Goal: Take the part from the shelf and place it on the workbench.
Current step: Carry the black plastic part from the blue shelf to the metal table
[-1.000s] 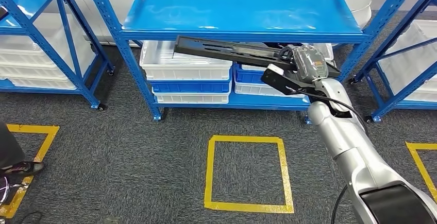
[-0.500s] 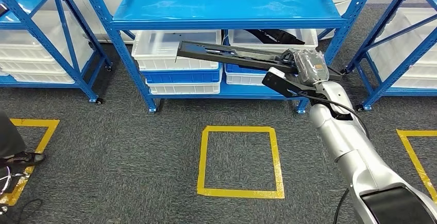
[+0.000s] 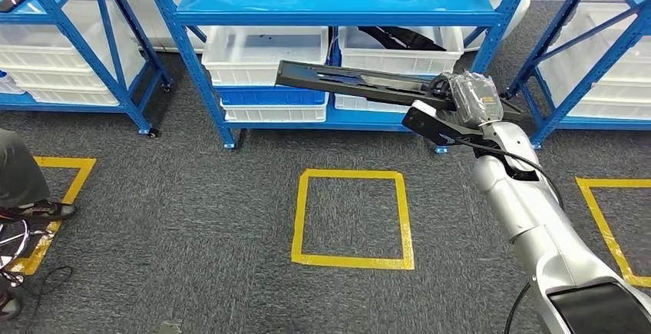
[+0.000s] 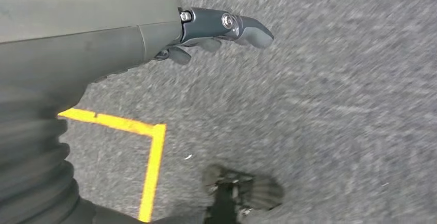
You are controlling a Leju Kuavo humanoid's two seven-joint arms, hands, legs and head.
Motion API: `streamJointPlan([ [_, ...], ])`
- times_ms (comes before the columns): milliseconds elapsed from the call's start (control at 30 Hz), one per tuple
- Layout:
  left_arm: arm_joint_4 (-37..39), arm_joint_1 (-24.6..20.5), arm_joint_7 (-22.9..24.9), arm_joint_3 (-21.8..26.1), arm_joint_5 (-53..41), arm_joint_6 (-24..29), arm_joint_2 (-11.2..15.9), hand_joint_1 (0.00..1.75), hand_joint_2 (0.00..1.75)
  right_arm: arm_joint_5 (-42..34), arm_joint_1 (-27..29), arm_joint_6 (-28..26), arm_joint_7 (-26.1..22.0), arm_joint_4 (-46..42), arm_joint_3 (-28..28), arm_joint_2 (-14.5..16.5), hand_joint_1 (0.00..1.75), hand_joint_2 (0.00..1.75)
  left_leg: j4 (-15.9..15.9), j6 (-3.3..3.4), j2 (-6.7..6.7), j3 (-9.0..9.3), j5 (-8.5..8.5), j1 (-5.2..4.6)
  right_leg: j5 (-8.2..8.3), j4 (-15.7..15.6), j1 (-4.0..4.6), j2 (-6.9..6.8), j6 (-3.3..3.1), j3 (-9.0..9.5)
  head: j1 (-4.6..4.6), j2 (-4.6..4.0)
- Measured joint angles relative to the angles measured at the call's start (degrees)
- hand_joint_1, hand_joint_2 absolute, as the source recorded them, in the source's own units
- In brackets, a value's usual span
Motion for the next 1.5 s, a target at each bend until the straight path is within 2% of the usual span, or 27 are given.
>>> streamJointPlan([
  [33, -0.02, -0.01, 0.02, 0.01, -0.02, 0.02, 0.14, 0.0, 1.75, 0.03, -0.02, 0.01, 0.01, 0.0, 0.01, 0.01, 1.75, 1.75, 1.1, -0.89, 0.11, -1.81, 0.57, 0.41, -0.23, -2.81, -0.61, -0.01, 1.25, 2.79, 0.16, 0.0],
  [67, -0.03, -0.01, 0.02, 0.01, -0.03, 0.05, 0.28, 0.0, 1.75, 0.11, -0.05, 0.0, 0.02, -0.06, 0.01, 0.08, 1.75, 1.75, 2.51, -1.65, 0.19, -3.48, 0.99, 0.63, -1.98, -6.46, -0.75, 0.04, 1.2, 5.45, 0.4, 0.0],
  [133, -0.06, 0.02, 0.02, 0.01, -0.05, 0.13, 0.54, 0.0, 1.75, 0.29, 0.1, -0.01, 0.07, -0.17, 0.01, 0.19, 1.75, 1.75, 4.37, -2.38, 0.11, -5.63, 2.0, 0.43, -6.05, -11.0, -0.74, 0.11, -0.48, 8.23, 0.38, 0.0],
  [167, -0.03, 0.1, 0.02, 0.0, -0.07, 0.14, 0.51, 0.0, 1.75, 0.36, 0.31, -0.02, 0.1, -0.23, 0.02, 0.23, 1.75, 1.75, 4.58, -2.48, 0.12, -6.04, 2.73, 0.45, -6.53, -11.44, -0.7, 0.09, -1.74, 8.05, 0.13, 0.0],
  [200, 0.02, 0.23, 0.03, 0.01, -0.08, 0.15, 0.49, 0.0, 1.75, 0.38, 0.55, -0.01, 0.12, -0.2, 0.04, 0.23, 1.75, 1.75, 4.41, -2.49, 0.11, -6.19, 3.36, 0.52, -6.1, -11.01, -0.88, -0.03, -2.39, 7.48, -0.21, 0.0],
  [233, 0.08, 0.44, 0.07, 0.01, -0.09, 0.15, 0.52, 0.0, 1.75, 0.38, 0.77, 0.01, 0.14, -0.17, 0.09, 0.29, 1.75, 1.75, 4.85, -2.61, 0.08, -6.41, 2.65, 0.67, -5.54, -10.8, -0.8, -0.13, -3.06, 6.94, -0.39, 0.0],
  [300, 0.15, 0.76, 0.14, 0.01, -0.09, 0.15, 0.47, 0.0, 1.75, 0.39, 0.98, 0.04, 0.16, -0.12, 0.16, 0.43, 1.75, 1.75, 9.4, -2.92, -0.33, -7.58, -2.82, 0.81, -4.2, -10.73, -0.51, -0.28, -4.16, 5.72, -0.48, 0.0],
  [367, 0.14, 0.76, 0.19, 0.0, -0.09, 0.15, 0.41, 0.0, 1.75, 0.4, 0.94, 0.05, 0.17, -0.14, 0.17, 0.49, 1.75, 1.75, 18.11, -3.07, -0.8, -9.14, -9.76, 0.79, -2.81, -10.72, 0.01, -0.3, -4.69, 4.35, -0.58, 0.0],
  [400, 0.14, 0.7, 0.19, 0.0, -0.09, 0.15, 0.41, 0.0, 1.75, 0.39, 0.9, 0.05, 0.17, -0.15, 0.17, 0.5, 1.75, 1.75, 21.83, -2.95, -0.86, -9.47, -11.49, 0.75, -2.24, -10.71, 0.29, -0.3, -4.82, 3.67, -0.64, 0.0],
  [467, 0.13, 0.6, 0.19, 0.0, -0.09, 0.15, 0.37, 0.0, 1.75, 0.39, 0.82, 0.09, 0.17, -0.15, 0.17, 0.5, 1.75, 1.75, 24.51, -2.01, -0.93, -7.66, -11.51, 0.47, -1.07, -10.71, 0.98, -0.25, -5.0, 2.27, -0.66, 0.0],
  [533, 0.08, 0.44, 0.19, 0.01, -0.11, 0.18, 0.41, 0.0, 1.75, 0.44, 0.61, 0.14, 0.17, -0.19, 0.15, 0.51, 1.75, 1.75, 19.1, 0.34, -1.35, -1.59, -10.6, -0.5, 0.2, -10.85, 1.48, -0.13, -5.18, 1.06, -0.64, 0.0],
  [567, 0.03, 0.32, 0.17, 0.01, -0.15, 0.2, 0.46, 0.0, 1.75, 0.46, 0.45, 0.15, 0.18, -0.25, 0.11, 0.49, 1.75, 1.75, 14.85, 1.63, -1.52, 1.97, -11.4, -1.07, 0.8, -11.1, 1.68, -0.05, -5.15, 0.76, -0.58, 0.0],
  [633, -0.07, 0.08, 0.08, 0.02, -0.26, 0.32, 0.7, 0.0, 1.75, 0.49, 0.12, 0.18, 0.19, -0.36, 0.06, 0.53, 1.75, 1.75, 8.57, 2.93, -1.62, 6.55, -13.26, -2.17, 1.93, -11.94, 1.54, -0.14, -4.73, 0.7, -0.44, 0.0],
  [767, -0.09, -0.01, -0.03, 0.04, -0.38, 0.66, 0.78, 0.0, 1.75, 0.56, -0.16, 0.12, 0.21, -0.43, 0.02, 0.71, 1.75, 1.75, 4.76, 3.36, -1.14, 7.24, -11.42, -2.95, 4.08, -14.1, 1.65, -0.21, -3.73, 1.05, -0.79, 0.0],
  [1000, -0.08, 0.02, -0.04, 0.04, -0.39, 0.68, 0.77, 0.0, 1.75, 0.57, -0.15, 0.08, 0.25, -0.43, -0.02, 0.68, 1.75, 1.75, 3.85, 3.4, -1.07, 7.5, -10.63, -2.6, 4.17, -14.04, 1.82, -0.19, -3.77, 0.82, -0.82, 0.0],
  [1033, -0.08, 0.02, -0.04, 0.04, -0.39, 0.69, 0.75, 0.0, 1.75, 0.61, -0.17, 0.08, 0.27, -0.43, -0.02, 0.65, 1.75, 1.75, 3.46, 3.27, -1.0, 7.64, -10.26, -2.36, 4.09, -13.85, 1.83, -0.2, -3.83, 0.67, -0.83, 0.0],
  [1067, -0.08, -0.01, -0.05, 0.03, -0.42, 0.78, 0.67, 0.0, 1.75, 0.69, -0.3, 0.03, 0.31, -0.42, -0.03, 0.54, 1.75, 1.75, 2.97, 3.1, -0.93, 7.35, -9.4, -2.17, 2.6, -11.86, 1.89, -0.16, -4.27, -0.29, -0.79, 0.0],
  [1133, -0.07, -0.05, -0.07, 0.04, -0.45, 0.95, 0.36, 0.0, 1.75, 0.92, -0.44, -0.04, 0.4, -0.37, -0.02, 0.31, 1.75, 1.75, 2.42, 2.42, -0.82, 5.8, -7.43, -2.12, -1.96, -4.64, 1.92, -0.06, -4.87, -2.87, -0.63, 0.0],
  [1167, -0.07, -0.06, -0.04, 0.04, -0.46, 1.03, 0.14, 0.0, 1.75, 1.03, -0.49, -0.07, 0.46, -0.31, -0.01, 0.21, 1.75, 1.75, 2.4, 1.95, -0.81, 4.5, -6.27, -2.11, -4.03, -2.3, 1.83, -0.03, -4.7, -2.83, -0.53, 0.0],
  [1200, -0.07, -0.04, 0.03, 0.1, -0.43, 1.05, 0.02, 0.0, 1.75, 1.1, -0.52, -0.07, 0.51, -0.25, 0.01, 0.25, 1.75, 1.75, 3.02, 1.27, -0.81, 3.07, -5.56, -2.13, -4.51, -3.87, 1.72, 0.0, -4.04, -0.55, -0.49, 0.0],
  [1233, -0.05, 0.05, 0.12, 0.2, -0.4, 1.08, -0.07, 0.0, 1.75, 1.15, -0.54, -0.05, 0.56, -0.14, 0.03, 0.32, 1.75, 1.75, 3.87, 0.65, -0.83, 1.63, -4.87, -2.1, -4.18, -6.63, 1.67, 0.08, -3.74, 1.95, -0.52, 0.0],
  [1267, -0.03, 0.15, 0.23, 0.33, -0.34, 1.11, -0.07, 0.0, 1.75, 1.18, -0.68, -0.03, 0.57, -0.07, 0.07, 0.49, 1.75, 1.75, 5.47, -0.12, -0.88, 0.26, -5.24, -1.91, -3.13, -10.49, 1.51, 0.16, -4.05, 4.33, -0.62, 0.0],
  [1300, 0.0, 0.26, 0.31, 0.47, -0.28, 1.15, -0.01, 0.0, 1.75, 1.18, -0.82, -0.02, 0.58, -0.02, 0.1, 0.67, 1.75, 1.75, 8.02, -0.87, -0.93, -1.22, -6.48, -1.7, -2.44, -12.62, 1.44, 0.26, -4.76, 5.36, -0.75, 0.0],
  [1333, 0.03, 0.37, 0.35, 0.56, -0.23, 1.16, 0.0, 0.0, 1.75, 1.19, -0.87, 0.01, 0.6, 0.04, 0.12, 0.81, 1.75, 1.75, 11.28, -1.48, -0.97, -2.6, -8.4, -1.35, -1.87, -12.65, 1.34, 0.29, -5.64, 4.91, -0.89, 0.0],
  [1400, 0.04, 0.42, 0.43, 0.66, -0.18, 1.15, 0.03, 0.0, 1.75, 1.18, -0.97, 0.04, 0.61, 0.1, 0.14, 0.96, 1.75, 1.75, 19.13, -2.37, -0.97, -5.43, -12.81, -0.78, -1.28, -12.66, 1.22, 0.28, -6.19, 4.33, -0.99, 0.0],
  [1467, 0.05, 0.44, 0.58, 0.69, -0.18, 1.13, 0.01, 0.0, 1.75, 1.18, -0.97, 0.07, 0.61, 0.21, 0.15, 0.98, 1.75, 1.75, 21.96, -2.4, -0.97, -5.73, -13.8, -0.54, -0.91, -12.65, 1.28, 0.29, -6.12, 3.91, -0.98, 0.0],
  [1500, 0.06, 0.44, 0.65, 0.7, -0.18, 1.12, 0.0, 0.0, 1.75, 1.19, -1.0, 0.07, 0.61, 0.26, 0.15, 1.0, 1.75, 1.75, 19.95, -2.13, -1.01, -4.12, -12.81, -0.53, -0.74, -12.67, 1.35, 0.3, -6.06, 3.79, -0.99, 0.0],
])
